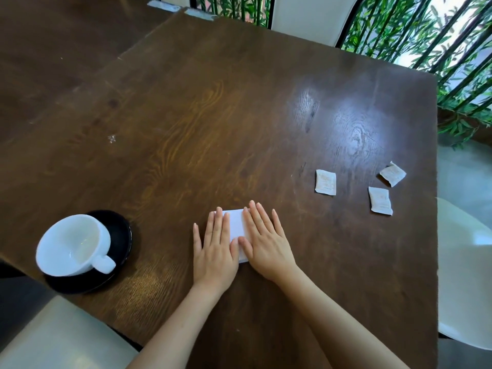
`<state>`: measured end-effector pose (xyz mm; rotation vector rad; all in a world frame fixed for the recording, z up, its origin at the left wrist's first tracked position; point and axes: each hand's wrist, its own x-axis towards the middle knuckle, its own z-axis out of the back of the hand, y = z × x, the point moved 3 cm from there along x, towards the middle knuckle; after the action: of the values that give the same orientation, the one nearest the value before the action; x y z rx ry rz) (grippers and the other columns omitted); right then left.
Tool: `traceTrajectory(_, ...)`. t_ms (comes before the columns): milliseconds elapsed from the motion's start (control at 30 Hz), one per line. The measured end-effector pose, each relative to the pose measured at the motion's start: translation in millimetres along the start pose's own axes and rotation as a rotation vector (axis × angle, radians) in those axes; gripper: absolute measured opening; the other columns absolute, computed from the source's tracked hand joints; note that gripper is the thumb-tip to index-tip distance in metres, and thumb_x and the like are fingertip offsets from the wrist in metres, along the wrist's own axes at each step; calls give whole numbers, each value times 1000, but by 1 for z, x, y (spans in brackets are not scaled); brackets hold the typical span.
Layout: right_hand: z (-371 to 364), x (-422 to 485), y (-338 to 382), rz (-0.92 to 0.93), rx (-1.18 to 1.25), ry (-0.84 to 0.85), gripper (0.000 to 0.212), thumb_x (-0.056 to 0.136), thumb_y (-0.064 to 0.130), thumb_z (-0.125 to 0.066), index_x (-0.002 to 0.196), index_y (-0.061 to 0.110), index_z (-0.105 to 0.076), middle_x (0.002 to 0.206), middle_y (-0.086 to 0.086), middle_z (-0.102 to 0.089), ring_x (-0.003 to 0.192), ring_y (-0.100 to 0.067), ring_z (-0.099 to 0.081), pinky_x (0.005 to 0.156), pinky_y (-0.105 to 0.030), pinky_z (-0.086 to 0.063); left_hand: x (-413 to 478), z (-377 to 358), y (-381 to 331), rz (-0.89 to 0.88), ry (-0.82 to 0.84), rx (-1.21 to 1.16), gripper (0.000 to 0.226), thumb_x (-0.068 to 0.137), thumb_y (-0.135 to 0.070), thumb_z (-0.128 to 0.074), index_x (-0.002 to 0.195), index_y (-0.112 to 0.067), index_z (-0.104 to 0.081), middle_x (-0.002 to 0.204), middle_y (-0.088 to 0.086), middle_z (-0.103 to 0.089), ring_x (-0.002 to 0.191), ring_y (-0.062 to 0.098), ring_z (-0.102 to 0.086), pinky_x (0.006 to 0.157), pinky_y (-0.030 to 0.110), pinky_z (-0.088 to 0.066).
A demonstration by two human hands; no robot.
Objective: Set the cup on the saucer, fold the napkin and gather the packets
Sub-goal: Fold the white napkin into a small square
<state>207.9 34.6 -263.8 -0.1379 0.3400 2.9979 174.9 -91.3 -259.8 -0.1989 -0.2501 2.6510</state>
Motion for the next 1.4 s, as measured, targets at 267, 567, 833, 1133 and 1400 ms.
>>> traceTrajectory(267, 20, -19, -24, -152, 131, 9, 56, 100, 39, -26, 150, 16, -16, 160, -1, -10, 148, -17, -3, 120, -35, -1, -2, 18, 20, 90, 31, -328, 66, 96, -34, -36, 148, -14, -1, 158, 7, -11, 146, 20, -4, 118, 39, -4)
traceTrajectory(567, 46, -21, -17, -591, 686, 65, 28, 90, 22, -50, 100, -3, -59, 95, -17, -67, 84, -34, -66, 78, -45, -55, -2, 31, 15, 549, 211, -672, 62, 88, -26, -57, 139, -5, -30, 125, 13, -54, 104, 29, -61, 76, 31, -52)
traceTrajectory(833, 37, -32, -9, -653, 1127, 189, 8, 79, 7, -58, 78, 14, -62, 76, 0, -60, 70, -12, -58, 71, -33, -59, -15, 35, 22, 584, 310, -1049, 24, 81, -15, -62, 103, -15, -53, 99, 2, -63, 82, 12, -59, 67, 28, -47)
traceTrajectory(1133, 30, -35, 33, -454, 1288, 326, 37, 88, 44, -56, 116, 20, -55, 111, 0, -64, 104, -15, -62, 81, -29, -55, -92, 60, 64, 623, 113, -1495, 21, 86, -25, -63, 106, -23, -58, 106, 6, -66, 97, 21, -64, 69, 32, -53)
traceTrajectory(1400, 20, -26, 100, -292, 1148, 476, 15, 87, 17, -61, 92, 3, -62, 97, -12, -64, 84, -19, -66, 63, -27, -60, -121, 63, 127, 831, -39, -1688, 45, 82, -11, -67, 124, -9, -51, 118, 12, -60, 103, 22, -60, 75, 35, -54)
